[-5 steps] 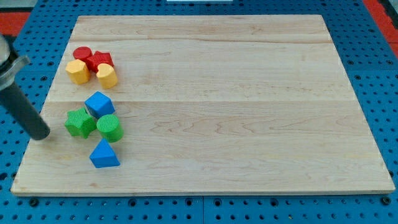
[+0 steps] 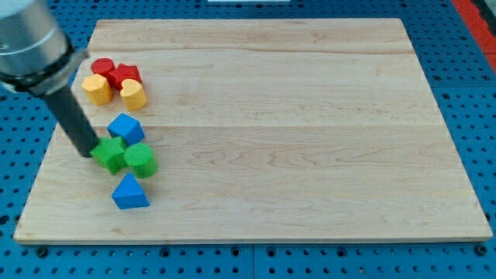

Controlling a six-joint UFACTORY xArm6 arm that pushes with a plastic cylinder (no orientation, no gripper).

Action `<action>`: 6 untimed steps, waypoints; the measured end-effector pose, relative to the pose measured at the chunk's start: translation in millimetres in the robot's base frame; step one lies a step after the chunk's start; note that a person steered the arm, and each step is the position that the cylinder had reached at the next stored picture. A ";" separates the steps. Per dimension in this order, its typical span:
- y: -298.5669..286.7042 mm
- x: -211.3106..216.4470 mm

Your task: Separate green blocks from blue blocks

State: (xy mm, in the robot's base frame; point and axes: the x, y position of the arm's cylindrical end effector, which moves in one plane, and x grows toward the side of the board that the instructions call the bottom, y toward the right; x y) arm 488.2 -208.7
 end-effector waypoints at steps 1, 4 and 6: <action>20.4 0.0; 31.7 14.6; 58.9 47.1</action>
